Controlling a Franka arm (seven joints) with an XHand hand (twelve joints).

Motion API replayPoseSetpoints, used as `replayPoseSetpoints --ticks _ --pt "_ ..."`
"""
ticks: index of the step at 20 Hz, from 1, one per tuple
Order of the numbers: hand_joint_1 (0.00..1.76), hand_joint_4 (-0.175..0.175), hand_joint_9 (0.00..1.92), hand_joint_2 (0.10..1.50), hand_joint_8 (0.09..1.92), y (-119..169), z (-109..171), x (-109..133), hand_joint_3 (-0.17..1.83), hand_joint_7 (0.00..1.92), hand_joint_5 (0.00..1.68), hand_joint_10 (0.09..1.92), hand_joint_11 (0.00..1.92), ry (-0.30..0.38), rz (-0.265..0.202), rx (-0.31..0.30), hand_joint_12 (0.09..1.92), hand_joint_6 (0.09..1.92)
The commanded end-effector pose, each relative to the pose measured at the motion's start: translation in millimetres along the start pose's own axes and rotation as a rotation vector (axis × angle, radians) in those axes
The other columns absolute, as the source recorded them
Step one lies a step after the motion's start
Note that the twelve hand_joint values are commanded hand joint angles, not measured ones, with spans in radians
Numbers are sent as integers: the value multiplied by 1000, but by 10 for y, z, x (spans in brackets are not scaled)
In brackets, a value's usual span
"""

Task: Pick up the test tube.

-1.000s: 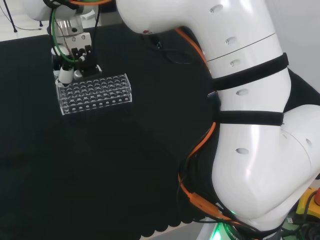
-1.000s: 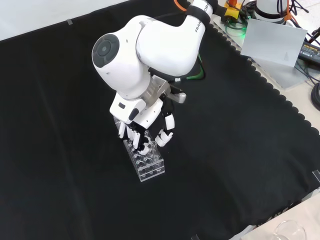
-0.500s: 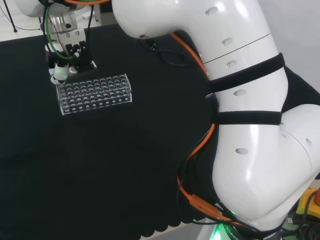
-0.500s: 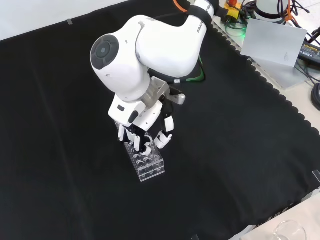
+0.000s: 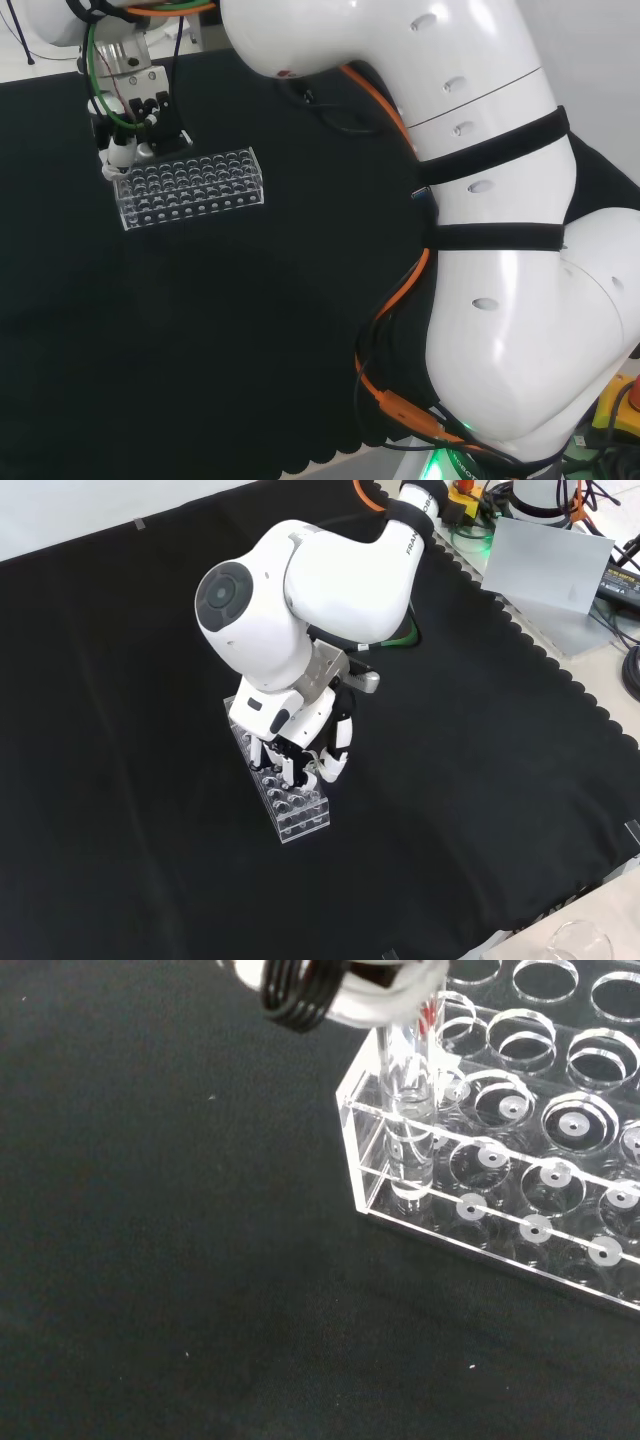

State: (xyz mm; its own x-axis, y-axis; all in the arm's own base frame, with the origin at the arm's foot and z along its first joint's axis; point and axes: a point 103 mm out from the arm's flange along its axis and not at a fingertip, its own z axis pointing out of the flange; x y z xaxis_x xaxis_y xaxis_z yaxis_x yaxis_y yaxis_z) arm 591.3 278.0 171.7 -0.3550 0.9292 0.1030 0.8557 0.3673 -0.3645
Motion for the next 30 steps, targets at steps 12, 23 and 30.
replayPoseSetpoints --ticks 12,23,30 --pt "1430 -175 1292 702 622 -39 -163 63 511 1686 1283 621 1308 -116 1 -162 984 559" --pt "1247 -175 1604 540 480 -40 -377 7 747 1782 1495 758 1389 -89 5 -144 970 280" --pt "1248 -175 1607 536 476 -70 -587 -59 751 1787 1500 753 1387 -52 11 -133 972 271"
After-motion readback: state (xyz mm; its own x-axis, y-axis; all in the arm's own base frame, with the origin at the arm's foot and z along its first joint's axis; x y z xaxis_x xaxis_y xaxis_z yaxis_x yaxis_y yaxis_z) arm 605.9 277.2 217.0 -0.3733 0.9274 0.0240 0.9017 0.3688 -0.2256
